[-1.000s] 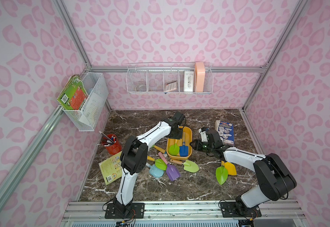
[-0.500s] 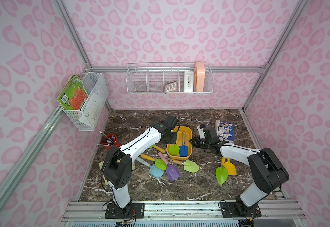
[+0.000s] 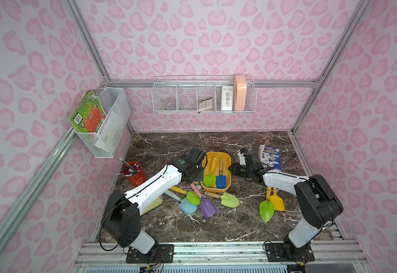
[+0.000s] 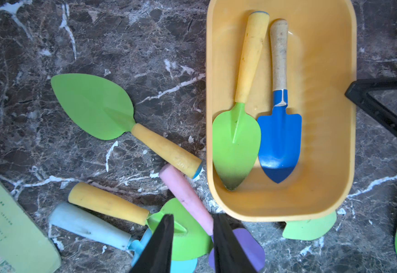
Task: Put the shovel into the storage box
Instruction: Adjust the storage box at the center of the board.
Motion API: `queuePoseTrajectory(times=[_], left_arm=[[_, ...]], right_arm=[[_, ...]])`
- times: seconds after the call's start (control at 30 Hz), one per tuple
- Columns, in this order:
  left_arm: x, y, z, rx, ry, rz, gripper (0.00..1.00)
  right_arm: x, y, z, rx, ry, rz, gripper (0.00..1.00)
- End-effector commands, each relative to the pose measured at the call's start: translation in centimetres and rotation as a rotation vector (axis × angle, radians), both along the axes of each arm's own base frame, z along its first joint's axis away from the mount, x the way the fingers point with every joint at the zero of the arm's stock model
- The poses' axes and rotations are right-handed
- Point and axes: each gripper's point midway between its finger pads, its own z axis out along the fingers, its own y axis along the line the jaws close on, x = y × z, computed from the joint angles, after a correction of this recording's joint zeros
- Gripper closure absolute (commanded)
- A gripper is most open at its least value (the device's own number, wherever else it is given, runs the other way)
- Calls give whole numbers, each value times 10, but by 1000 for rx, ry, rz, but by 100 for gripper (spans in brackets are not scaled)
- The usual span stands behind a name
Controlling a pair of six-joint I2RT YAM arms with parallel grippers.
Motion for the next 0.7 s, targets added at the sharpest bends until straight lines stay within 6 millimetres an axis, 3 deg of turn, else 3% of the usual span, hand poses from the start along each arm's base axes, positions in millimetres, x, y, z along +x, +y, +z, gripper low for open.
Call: queuePoseTrajectory(times=[0.0,0.23,0.47,0.67], left_arm=[[-7,14,1,23,-5,43,66],[-24,33,6,18,-24,84,64],[-34,39,1,12,-10,101,64],[-38,43,4,-26,-46,116,60]], right_arm=[[7,5,11,18,-36,9,74],[10,8,7,23,-34,23,74],[16,10,12,18,-58,35,71],[15,-3,16,-26,-77,40,65]])
